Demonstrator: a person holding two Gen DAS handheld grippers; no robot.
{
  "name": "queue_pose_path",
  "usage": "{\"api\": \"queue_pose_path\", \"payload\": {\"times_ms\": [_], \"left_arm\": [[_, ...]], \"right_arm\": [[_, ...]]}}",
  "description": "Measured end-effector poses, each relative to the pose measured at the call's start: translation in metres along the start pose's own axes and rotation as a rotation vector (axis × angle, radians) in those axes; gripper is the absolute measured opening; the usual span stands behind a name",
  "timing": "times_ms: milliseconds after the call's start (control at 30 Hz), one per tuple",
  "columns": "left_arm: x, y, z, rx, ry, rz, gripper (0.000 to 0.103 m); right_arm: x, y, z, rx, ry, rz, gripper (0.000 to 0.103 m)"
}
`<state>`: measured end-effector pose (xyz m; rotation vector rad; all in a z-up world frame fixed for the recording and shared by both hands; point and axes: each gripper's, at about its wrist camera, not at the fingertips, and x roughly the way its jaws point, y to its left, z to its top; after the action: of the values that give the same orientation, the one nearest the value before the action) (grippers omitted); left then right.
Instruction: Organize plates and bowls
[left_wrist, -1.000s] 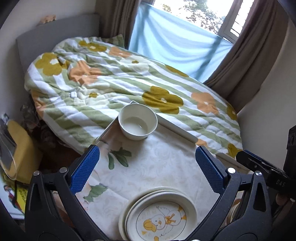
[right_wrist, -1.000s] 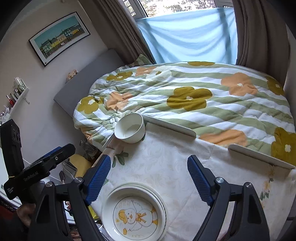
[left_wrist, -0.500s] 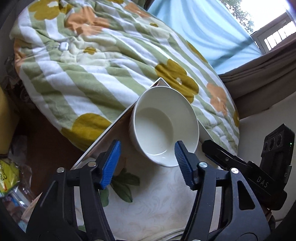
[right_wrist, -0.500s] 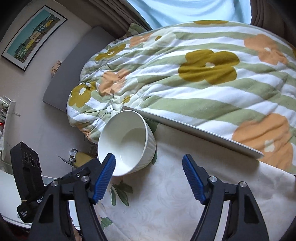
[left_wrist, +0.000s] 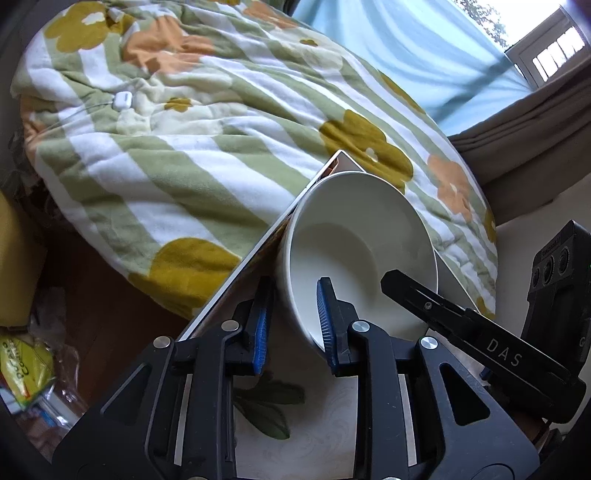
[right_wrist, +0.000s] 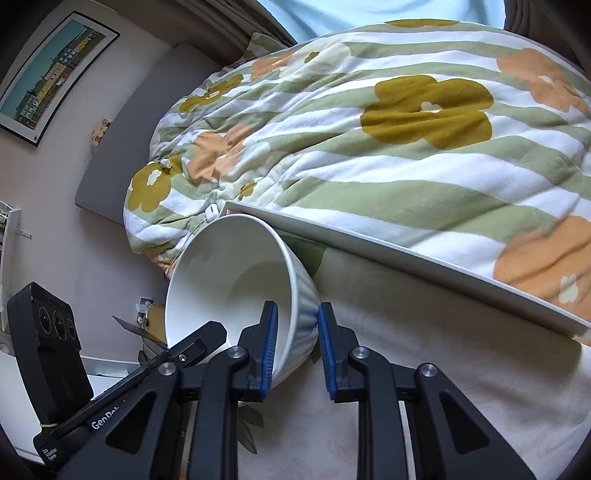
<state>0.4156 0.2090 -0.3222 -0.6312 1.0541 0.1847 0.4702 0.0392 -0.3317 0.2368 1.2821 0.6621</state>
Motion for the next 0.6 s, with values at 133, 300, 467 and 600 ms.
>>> {"api": "queue_pose_path", "payload": {"times_ms": [133,300,467,600], "left_arm": [[-0.017,-0.014,-0.003,0.071,-0.05,0.004,0.021],[-0.057,-0.043,-0.014,0.149,-0.114,0.009,0.021],[-0.104,-0.082,-0.047,0.213,-0.159,-0.019,0.021],[-0.138,-0.118,-0.088,0.26,-0.173,-0.056,0.021]], "right_arm": [[-0.012,0.002,-0.006,-0.009,-0.03,0.003,0.019],[-0.055,0.009,-0.018,-0.022,-0.101,0.031,0.019],[-0.122,0.013,-0.044,-0.028,-0.185,0.034,0.019],[-0.178,0.003,-0.079,-0.022,-0.241,0.012,0.019]]}}
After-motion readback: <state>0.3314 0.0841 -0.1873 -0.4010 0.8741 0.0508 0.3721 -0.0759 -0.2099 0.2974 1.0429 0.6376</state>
